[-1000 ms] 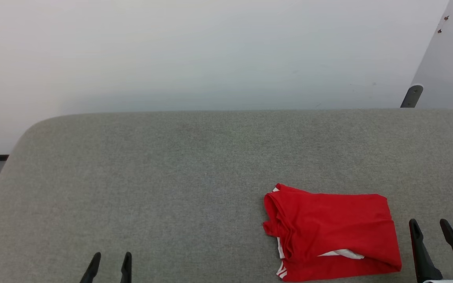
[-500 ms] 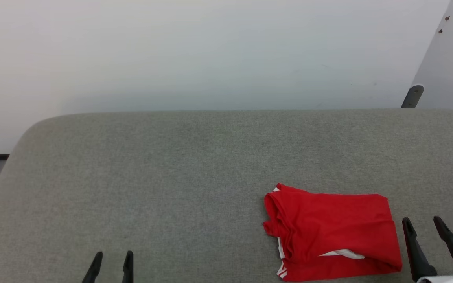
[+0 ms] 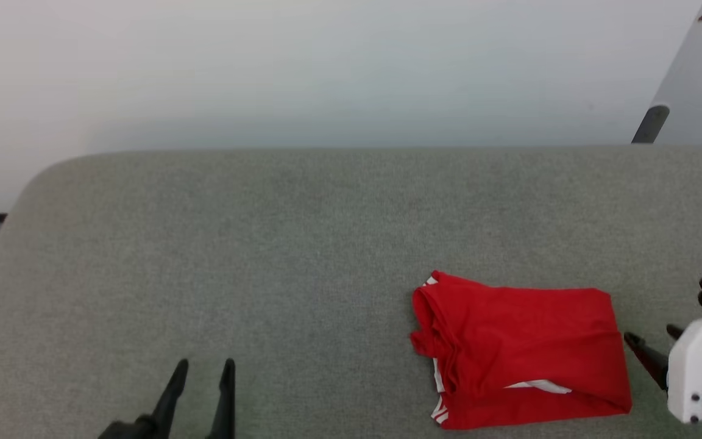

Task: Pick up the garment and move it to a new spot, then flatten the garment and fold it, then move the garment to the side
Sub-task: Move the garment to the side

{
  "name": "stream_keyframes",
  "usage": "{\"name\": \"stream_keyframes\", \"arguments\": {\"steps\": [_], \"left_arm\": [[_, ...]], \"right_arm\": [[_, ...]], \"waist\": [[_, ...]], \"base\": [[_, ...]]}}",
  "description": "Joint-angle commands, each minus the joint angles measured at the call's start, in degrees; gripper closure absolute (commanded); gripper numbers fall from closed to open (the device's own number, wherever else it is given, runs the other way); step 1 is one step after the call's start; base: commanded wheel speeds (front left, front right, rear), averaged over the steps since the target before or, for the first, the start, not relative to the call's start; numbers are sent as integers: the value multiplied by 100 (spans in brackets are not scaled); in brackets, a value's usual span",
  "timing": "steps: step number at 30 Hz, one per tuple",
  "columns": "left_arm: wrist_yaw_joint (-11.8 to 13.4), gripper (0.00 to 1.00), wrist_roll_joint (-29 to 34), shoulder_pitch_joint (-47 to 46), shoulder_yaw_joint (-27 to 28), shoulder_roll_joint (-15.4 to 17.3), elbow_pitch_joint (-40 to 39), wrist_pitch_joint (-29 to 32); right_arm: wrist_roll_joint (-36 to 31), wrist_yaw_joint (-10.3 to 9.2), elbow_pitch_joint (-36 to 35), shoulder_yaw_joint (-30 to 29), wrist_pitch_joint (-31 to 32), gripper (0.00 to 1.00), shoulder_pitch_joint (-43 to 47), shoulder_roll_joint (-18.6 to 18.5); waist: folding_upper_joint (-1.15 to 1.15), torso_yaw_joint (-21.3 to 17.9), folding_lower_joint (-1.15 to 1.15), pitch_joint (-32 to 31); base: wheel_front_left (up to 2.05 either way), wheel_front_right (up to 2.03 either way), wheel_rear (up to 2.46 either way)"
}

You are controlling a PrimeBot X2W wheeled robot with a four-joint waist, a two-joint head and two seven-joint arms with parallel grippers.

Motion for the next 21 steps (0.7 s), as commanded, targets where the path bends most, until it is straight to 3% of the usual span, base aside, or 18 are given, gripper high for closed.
{"name": "stream_keyframes", "arguments": {"steps": [1, 4, 8, 15, 16, 17, 18, 19, 21], "left_arm": [[5, 0, -28, -109, -42, -6, 20, -3], [5, 0, -48, -298, -184, 49, 51, -4], [5, 0, -87, -569, -356, 123, 34, -4], [4, 0, -292, -1044, -732, 321, 16, -3], [5, 0, -325, -1096, -780, 353, 5, -4], [5, 0, -347, -1140, -812, 395, 1, -4], [5, 0, -389, -1180, -846, 444, -5, -4], [5, 0, -413, -1221, -878, 494, 2, -3], [5, 0, -433, -1314, -861, 564, -18, -4]], "right_arm": [[215, -4, 152, 35, 374, 0, -179, -11], [547, -4, 443, 180, 1266, 0, -521, -135], [630, -4, 799, 357, 1845, 0, -901, -152], [675, -4, 1350, 652, 1870, 0, -1222, 97], [682, -3, 1407, 677, 1777, 13, -1234, 145], [688, -4, 1457, 711, 1676, 56, -1246, 199], [695, -4, 1492, 761, 1559, 90, -1264, 232], [727, -4, 1537, 778, 1433, 100, -1295, 260], [769, -6, 1618, 752, 1184, 100, -1318, 302]], "waist": [[0, 5, 0, 159], [0, 33, 0, 366], [0, 47, 0, 707], [0, 67, 0, 1129], [0, 55, 0, 1164], [0, 36, 0, 1192], [0, 9, 0, 1210], [0, -20, 0, 1225], [0, -107, 0, 1235]], "base": [[0, 0, 0], [0, 0, 0], [0, 0, 0], [0, 0, 0], [0, 0, 0], [0, 0, 0], [0, 0, 0], [0, 0, 0], [0, 0, 0]]}}
